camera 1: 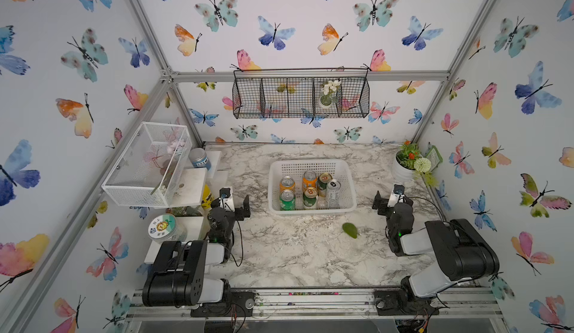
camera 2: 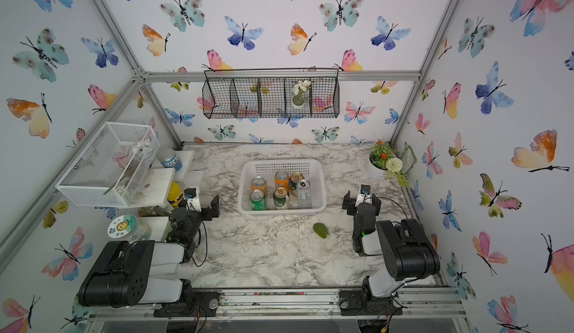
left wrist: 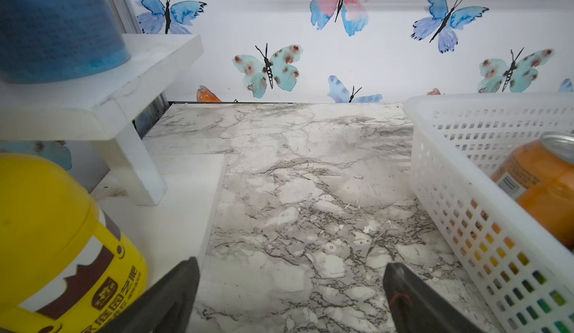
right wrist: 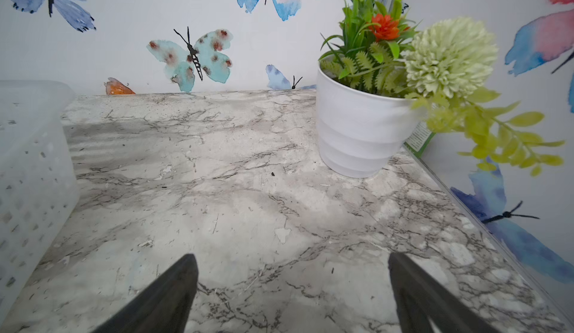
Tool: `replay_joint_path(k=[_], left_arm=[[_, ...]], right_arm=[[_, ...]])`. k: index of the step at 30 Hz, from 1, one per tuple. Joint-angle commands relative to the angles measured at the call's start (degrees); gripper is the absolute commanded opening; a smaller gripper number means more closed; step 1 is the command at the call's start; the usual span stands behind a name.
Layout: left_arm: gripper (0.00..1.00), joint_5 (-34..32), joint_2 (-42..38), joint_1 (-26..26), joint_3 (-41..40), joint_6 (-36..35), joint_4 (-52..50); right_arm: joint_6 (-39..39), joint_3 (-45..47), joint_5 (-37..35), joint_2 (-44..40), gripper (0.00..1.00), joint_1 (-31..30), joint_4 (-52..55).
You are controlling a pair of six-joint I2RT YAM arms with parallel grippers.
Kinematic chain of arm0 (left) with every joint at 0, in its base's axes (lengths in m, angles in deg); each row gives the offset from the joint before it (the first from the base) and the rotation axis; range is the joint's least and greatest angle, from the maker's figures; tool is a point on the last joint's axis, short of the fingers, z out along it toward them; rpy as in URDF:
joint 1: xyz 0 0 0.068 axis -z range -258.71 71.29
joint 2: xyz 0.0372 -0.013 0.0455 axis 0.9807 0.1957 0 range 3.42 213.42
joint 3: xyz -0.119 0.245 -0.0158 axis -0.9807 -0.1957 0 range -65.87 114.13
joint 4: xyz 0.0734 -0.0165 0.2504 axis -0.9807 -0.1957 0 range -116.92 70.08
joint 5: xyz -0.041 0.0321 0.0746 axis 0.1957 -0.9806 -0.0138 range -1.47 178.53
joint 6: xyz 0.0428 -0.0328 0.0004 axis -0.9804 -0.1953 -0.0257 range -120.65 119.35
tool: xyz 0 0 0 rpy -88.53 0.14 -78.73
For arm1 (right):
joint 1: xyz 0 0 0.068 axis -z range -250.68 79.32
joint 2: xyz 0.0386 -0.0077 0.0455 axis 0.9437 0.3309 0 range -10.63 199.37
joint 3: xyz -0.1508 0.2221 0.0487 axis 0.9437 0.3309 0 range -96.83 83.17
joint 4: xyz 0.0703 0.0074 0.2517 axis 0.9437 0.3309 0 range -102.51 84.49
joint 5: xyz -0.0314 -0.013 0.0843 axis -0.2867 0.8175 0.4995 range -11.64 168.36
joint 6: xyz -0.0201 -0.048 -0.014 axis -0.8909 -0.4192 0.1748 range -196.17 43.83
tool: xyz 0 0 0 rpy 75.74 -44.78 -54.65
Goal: Take out the drinks from the basket
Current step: Pick up the drink from the basket.
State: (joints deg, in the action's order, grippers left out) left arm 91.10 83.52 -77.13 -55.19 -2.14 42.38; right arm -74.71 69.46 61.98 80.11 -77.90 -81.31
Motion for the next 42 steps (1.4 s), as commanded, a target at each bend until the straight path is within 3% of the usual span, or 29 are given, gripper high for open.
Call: replay_joint_path(k=[1,37,42], left_arm=[[0.99,-1.5,0.2,0.0,0.4,-0.3,0.6],[0.99,-1.0,0.2,-1.2,1.2,1.1,0.0],[0.99,-0.4,-1.5,-1.2,12.9,1.1,-21.5]], right_arm=[[0.0,-0.3,1.0,-0.5,0.99,-0.2,-0.8],[0.1,-0.4,2.6,-0.7,0.99,0.5,-0.2],[0.0,-1.3,1.3,-3.1,0.99,0.5,2.0]])
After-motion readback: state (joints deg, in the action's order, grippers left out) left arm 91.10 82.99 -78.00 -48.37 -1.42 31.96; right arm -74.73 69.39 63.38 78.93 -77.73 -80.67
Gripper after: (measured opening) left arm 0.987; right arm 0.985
